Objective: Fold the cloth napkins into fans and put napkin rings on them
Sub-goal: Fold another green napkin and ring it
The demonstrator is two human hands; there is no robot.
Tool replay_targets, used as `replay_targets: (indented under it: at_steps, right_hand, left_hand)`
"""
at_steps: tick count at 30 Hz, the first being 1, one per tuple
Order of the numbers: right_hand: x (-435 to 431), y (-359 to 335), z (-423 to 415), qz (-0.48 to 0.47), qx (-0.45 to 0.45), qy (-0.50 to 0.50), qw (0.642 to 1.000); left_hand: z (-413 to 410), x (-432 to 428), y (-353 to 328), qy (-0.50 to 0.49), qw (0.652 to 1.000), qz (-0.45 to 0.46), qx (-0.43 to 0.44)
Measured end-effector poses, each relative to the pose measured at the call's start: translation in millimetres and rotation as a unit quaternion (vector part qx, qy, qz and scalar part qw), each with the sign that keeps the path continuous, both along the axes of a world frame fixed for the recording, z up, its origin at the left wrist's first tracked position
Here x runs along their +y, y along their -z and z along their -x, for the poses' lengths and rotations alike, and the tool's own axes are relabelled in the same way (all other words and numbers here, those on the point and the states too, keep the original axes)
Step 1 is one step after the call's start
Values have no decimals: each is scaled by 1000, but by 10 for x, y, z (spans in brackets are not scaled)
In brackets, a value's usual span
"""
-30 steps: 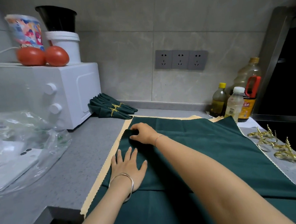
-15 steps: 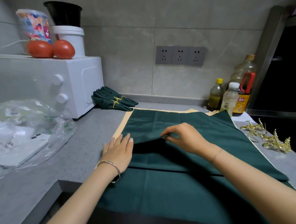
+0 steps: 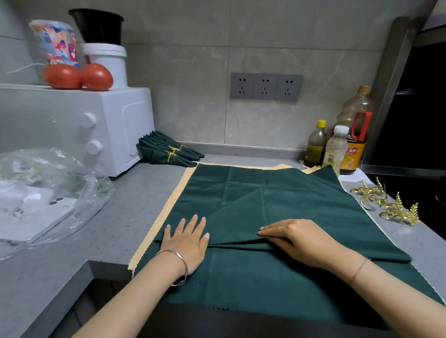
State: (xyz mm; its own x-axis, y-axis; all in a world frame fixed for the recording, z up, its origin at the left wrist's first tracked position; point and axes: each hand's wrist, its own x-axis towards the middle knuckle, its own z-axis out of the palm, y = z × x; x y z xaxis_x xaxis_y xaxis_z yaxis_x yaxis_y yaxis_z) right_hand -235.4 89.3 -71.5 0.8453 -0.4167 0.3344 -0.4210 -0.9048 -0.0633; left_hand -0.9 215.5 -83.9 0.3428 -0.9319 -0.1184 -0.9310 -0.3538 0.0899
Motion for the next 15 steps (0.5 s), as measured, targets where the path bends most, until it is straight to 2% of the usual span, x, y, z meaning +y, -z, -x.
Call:
replay_targets:
  at_steps: [9, 15]
  right_hand:
    - [119, 85, 55, -25, 17, 26, 999]
    - [137, 121, 29, -19, -20, 24, 999]
  left_hand:
    - [-4, -167, -92, -11, 998, -28, 47]
    - [92, -538, -118, 60, 995, 2, 82]
